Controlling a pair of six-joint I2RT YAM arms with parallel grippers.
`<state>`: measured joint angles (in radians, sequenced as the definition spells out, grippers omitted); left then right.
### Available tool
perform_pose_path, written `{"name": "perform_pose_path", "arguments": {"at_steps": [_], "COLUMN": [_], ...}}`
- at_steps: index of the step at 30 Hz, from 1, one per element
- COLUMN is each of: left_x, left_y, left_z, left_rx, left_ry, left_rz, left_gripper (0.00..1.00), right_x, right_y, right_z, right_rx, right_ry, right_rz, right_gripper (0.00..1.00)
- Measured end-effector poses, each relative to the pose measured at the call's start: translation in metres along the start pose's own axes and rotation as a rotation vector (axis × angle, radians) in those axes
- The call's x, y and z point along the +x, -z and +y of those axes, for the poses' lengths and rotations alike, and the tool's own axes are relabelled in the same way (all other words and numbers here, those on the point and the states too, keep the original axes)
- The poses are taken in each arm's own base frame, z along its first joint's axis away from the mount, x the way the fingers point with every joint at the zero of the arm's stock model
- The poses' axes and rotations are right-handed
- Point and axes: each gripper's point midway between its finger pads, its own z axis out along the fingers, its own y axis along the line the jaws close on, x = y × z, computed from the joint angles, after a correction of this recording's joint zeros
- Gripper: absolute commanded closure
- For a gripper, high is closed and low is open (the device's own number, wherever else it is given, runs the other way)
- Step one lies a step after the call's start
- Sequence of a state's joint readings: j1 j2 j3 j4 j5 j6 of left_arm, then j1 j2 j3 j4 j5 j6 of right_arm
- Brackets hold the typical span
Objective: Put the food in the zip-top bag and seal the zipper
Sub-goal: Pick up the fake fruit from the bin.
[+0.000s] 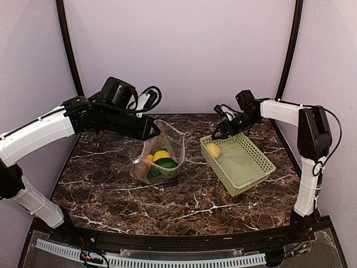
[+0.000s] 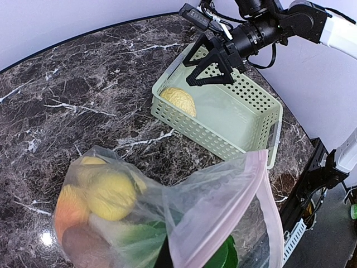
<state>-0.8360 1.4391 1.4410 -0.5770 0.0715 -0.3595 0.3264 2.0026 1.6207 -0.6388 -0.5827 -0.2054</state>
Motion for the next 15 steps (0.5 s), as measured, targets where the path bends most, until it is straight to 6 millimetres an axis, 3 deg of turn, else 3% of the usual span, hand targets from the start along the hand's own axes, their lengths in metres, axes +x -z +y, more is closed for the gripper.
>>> {"name": "perform_pose_path", "arguments": {"at_steps": [15], "left_x": [0.003], "left_y": [-0.004], "left_z": [-0.004], "left_rx": [0.024], "left_ry": [0.023], "left_rz": [0.013], "left_gripper": [0.99], "right_x": [0.025], "right_y": [-0.026], "right_z": [0.002], "right_rx": [-0.032], "right_ry": [-0.011], "right_rz": [0.079], "right_gripper": [0.18]}}
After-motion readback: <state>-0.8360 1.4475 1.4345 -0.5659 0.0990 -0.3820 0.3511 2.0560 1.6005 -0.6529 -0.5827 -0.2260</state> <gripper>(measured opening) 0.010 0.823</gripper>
